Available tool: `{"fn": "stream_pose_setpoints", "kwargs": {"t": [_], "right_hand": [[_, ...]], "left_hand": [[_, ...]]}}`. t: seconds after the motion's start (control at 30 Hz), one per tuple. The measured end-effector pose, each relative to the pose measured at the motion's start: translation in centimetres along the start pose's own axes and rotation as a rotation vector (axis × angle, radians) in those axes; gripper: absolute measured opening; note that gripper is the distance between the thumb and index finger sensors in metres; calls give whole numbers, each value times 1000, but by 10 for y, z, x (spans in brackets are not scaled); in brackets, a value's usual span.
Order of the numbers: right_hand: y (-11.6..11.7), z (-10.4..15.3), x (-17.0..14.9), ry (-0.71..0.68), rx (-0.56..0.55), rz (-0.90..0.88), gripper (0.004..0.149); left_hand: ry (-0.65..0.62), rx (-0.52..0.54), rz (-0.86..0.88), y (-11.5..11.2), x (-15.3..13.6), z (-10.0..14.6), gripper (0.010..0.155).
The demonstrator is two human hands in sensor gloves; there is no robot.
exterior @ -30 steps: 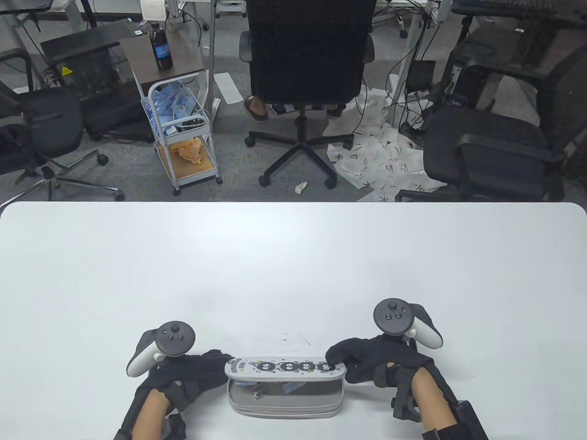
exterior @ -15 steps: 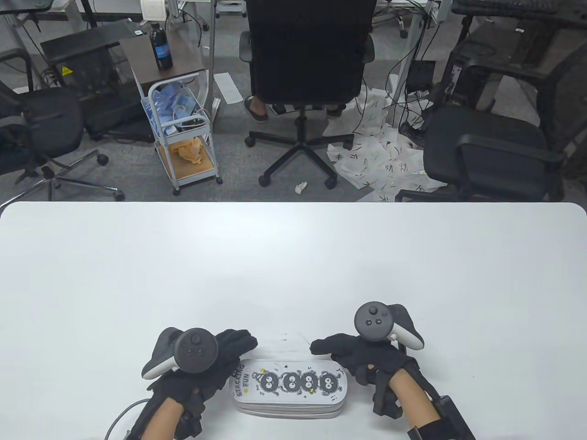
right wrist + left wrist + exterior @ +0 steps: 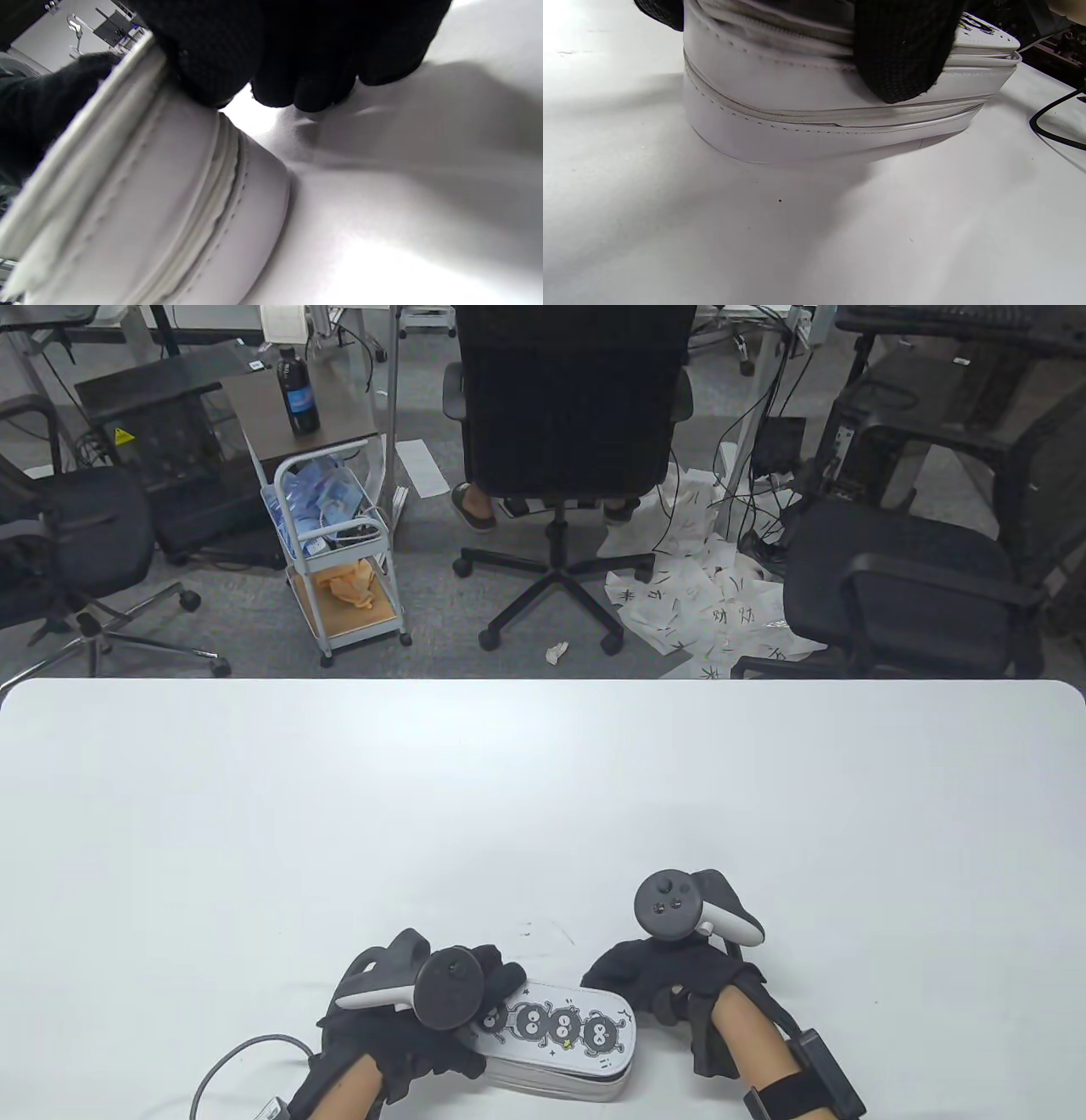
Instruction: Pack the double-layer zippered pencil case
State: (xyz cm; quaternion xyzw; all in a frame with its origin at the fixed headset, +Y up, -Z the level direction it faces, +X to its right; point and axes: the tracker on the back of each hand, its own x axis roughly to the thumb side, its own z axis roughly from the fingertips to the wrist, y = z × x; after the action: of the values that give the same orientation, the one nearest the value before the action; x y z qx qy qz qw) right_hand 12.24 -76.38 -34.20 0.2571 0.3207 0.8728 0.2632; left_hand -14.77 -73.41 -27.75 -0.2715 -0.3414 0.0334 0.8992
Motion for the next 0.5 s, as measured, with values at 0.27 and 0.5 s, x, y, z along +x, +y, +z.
{"fn": "stream_pose_setpoints", "kwargs": {"t": [0.27, 0.5], "right_hand": [[-19, 26, 15, 53, -289, 439, 39], [-28, 37, 9, 34, -311, 411, 36]], "left_hand": [[35, 56, -65, 3, -4, 2, 96], [112, 134, -428, 4, 15, -3, 99]]}}
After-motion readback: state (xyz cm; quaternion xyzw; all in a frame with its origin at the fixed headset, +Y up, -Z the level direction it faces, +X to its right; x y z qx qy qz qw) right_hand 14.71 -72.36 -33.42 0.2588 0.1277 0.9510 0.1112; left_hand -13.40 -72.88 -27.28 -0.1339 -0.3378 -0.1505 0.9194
